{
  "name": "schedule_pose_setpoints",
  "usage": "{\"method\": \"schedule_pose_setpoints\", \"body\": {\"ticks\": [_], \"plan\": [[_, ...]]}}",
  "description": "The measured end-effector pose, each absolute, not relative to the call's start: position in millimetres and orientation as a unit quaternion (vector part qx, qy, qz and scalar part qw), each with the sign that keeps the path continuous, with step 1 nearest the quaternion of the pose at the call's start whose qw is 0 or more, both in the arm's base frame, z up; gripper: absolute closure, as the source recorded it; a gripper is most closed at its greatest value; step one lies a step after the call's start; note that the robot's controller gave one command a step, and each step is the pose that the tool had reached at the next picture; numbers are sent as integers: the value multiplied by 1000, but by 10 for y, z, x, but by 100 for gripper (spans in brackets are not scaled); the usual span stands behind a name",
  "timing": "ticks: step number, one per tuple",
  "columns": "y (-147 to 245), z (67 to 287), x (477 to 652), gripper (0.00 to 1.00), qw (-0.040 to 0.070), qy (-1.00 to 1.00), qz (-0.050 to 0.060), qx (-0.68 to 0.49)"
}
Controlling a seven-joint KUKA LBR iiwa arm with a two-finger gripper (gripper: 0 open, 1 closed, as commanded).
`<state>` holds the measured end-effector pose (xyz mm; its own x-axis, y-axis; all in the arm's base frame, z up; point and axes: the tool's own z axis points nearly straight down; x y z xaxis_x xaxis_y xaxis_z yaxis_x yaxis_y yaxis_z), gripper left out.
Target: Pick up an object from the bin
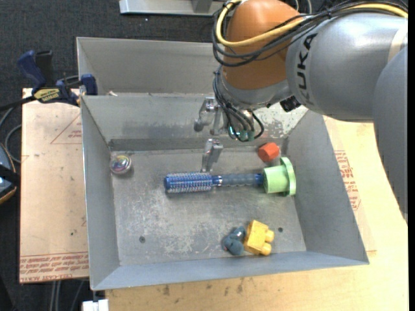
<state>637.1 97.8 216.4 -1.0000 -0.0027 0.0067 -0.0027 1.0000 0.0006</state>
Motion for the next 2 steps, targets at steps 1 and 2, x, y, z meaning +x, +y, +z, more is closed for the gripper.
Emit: {"method": "schedule_pose_setpoints", "body": {"ticks": [1,2], "plan": [[732,772,6295,0,-3,-990,-1,143],[731,804,6306,100,-4,-990,-1,143]]}}
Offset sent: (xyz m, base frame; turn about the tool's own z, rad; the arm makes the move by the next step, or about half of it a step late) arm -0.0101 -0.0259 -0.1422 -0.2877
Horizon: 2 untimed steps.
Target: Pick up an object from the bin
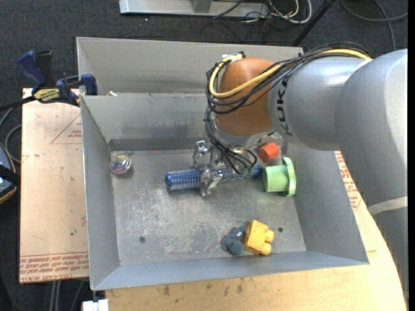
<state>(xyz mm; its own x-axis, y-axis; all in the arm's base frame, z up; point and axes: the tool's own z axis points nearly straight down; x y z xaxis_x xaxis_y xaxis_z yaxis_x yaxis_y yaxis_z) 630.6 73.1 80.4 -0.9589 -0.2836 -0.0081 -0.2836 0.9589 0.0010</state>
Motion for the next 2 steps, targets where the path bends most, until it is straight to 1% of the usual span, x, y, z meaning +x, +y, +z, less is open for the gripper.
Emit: {"method": "schedule_pose_setpoints", "body": {"ticks": [1,2], "plan": [[680,1878,6296,100,5,990,0,-142],[676,2391,6376,100,4,992,1,-130]]}}
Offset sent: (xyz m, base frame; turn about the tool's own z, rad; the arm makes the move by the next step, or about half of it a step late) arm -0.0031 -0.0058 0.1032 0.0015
